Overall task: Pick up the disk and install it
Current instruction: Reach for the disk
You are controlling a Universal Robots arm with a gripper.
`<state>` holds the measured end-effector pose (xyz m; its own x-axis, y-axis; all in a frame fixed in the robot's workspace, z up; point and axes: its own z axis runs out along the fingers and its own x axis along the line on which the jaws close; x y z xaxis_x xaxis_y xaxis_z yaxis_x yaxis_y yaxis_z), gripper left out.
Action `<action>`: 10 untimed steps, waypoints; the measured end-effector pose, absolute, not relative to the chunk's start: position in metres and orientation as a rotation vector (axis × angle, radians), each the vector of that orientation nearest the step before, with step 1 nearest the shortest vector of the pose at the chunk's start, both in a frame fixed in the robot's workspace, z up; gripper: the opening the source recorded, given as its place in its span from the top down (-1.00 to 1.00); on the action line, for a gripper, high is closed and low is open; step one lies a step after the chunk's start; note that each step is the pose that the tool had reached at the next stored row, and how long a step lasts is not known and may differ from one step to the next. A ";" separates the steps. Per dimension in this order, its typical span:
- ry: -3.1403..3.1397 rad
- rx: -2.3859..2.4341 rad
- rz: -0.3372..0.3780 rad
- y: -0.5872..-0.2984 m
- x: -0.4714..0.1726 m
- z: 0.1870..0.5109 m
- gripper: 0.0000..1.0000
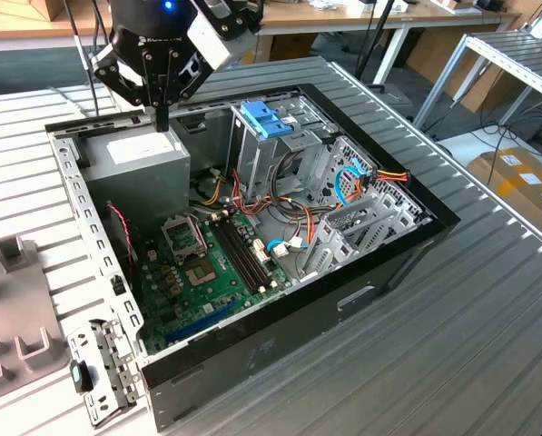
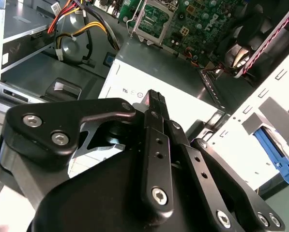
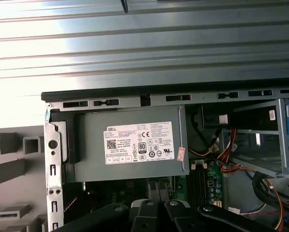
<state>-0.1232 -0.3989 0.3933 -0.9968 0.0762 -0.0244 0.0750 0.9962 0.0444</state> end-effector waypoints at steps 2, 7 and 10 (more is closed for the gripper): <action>3.112 0.118 0.068 -0.399 -0.123 0.393 0.79; 3.112 0.118 0.068 -0.399 -0.126 0.393 0.79; 3.112 0.118 0.068 -0.399 -0.129 0.393 0.79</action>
